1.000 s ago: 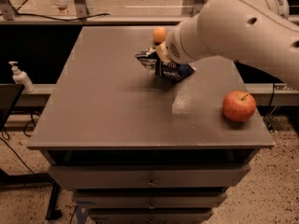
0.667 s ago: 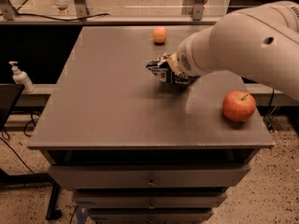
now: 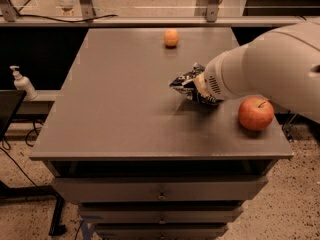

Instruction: Move blue chip bag near apple

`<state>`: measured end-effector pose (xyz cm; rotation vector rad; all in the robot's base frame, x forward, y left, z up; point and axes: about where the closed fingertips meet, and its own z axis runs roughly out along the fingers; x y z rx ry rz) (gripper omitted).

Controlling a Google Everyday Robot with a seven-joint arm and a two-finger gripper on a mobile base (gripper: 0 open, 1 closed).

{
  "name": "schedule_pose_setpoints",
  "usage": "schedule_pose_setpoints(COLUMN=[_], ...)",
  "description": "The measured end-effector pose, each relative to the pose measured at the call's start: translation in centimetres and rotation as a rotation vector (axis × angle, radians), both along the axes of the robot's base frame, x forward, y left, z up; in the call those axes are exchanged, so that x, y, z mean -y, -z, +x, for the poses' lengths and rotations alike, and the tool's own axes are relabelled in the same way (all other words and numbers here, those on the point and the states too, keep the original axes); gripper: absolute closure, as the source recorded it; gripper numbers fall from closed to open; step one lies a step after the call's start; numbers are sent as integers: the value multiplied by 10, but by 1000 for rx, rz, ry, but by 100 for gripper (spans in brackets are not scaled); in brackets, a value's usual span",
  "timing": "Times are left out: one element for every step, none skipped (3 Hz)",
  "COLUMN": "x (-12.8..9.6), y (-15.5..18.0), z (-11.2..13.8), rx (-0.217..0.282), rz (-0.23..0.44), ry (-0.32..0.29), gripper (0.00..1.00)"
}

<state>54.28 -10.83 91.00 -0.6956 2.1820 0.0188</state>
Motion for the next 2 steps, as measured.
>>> schedule_pose_setpoints(x=[-1,-4], y=[22,43], z=[-11,-16], rx=[-59,-113], rz=[39,69], ry=[-3,-13], gripper=[100,100])
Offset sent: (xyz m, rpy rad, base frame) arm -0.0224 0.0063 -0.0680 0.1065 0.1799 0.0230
